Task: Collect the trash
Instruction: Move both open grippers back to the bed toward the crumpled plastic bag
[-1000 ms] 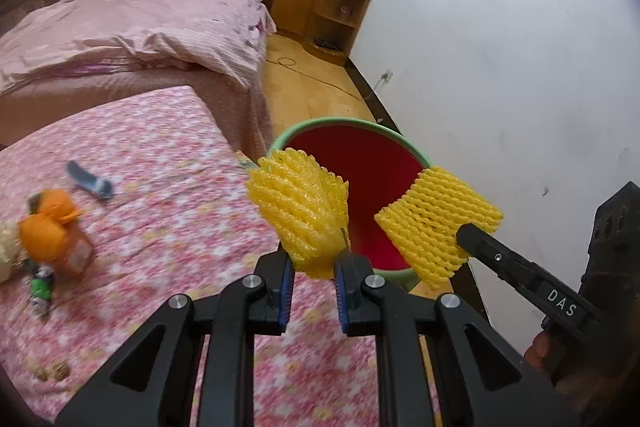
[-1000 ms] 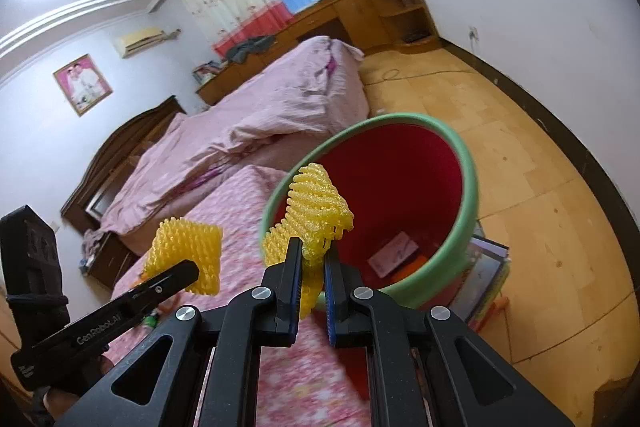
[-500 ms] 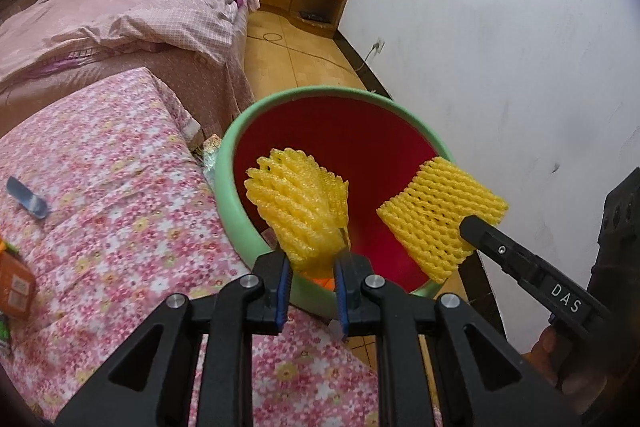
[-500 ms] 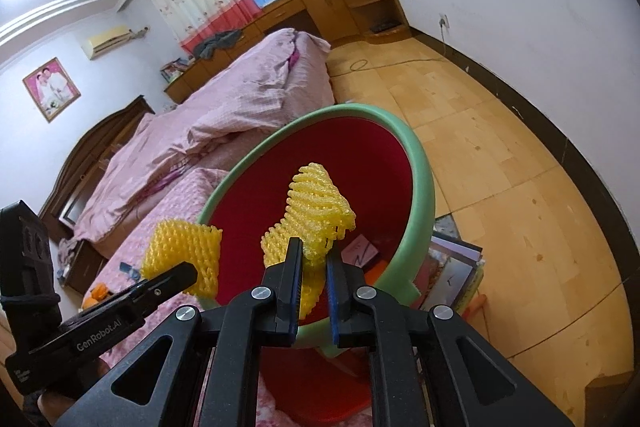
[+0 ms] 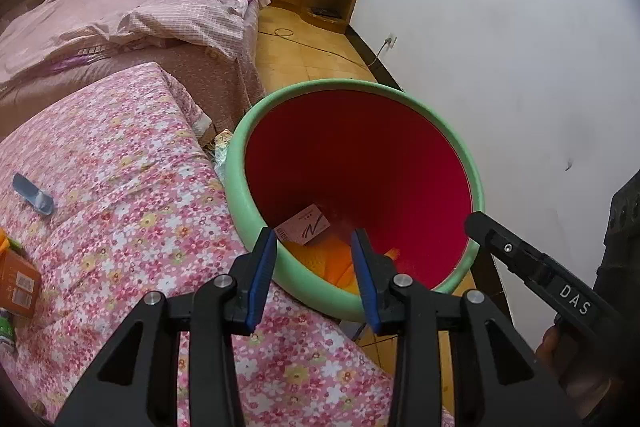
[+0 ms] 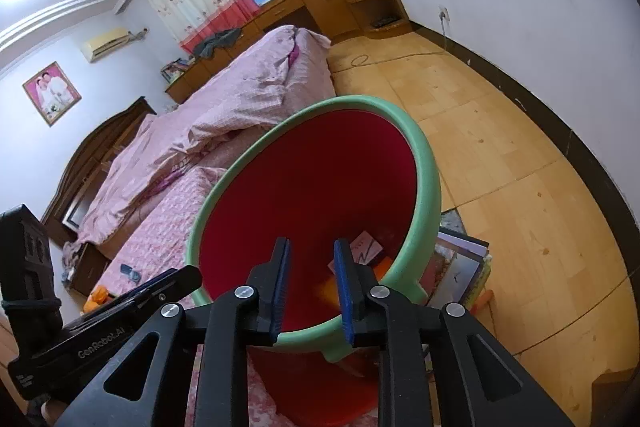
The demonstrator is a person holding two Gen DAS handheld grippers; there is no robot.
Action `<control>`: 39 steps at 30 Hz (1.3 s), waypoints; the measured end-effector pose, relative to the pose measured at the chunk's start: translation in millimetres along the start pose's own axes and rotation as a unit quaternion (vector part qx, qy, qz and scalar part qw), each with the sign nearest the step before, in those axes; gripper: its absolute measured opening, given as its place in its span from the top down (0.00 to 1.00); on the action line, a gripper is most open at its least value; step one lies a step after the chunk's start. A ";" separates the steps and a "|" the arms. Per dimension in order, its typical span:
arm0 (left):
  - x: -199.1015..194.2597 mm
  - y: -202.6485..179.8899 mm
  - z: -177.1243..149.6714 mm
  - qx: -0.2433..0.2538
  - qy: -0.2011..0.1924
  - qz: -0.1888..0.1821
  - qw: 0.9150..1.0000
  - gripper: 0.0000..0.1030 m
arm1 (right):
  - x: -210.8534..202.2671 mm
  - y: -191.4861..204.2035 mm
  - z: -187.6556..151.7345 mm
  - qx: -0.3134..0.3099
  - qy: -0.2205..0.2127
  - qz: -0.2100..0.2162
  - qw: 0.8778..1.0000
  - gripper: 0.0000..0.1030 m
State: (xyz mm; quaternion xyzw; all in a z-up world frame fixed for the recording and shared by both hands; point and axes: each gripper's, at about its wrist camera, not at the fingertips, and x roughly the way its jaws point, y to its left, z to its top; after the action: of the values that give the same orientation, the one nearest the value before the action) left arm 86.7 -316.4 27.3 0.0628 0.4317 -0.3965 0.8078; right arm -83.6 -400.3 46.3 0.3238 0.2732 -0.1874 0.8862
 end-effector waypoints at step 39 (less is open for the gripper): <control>-142.2 116.4 -56.2 -0.121 -0.090 0.089 0.985 0.63 | -14.3 102.0 -43.1 -0.074 0.043 0.037 0.996 0.44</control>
State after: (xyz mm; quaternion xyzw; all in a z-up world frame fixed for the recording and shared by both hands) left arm 86.6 -129.2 70.7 -0.0334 0.3948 -0.2722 0.8769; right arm -58.5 -295.5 75.4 0.2749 0.3115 -0.1194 0.9017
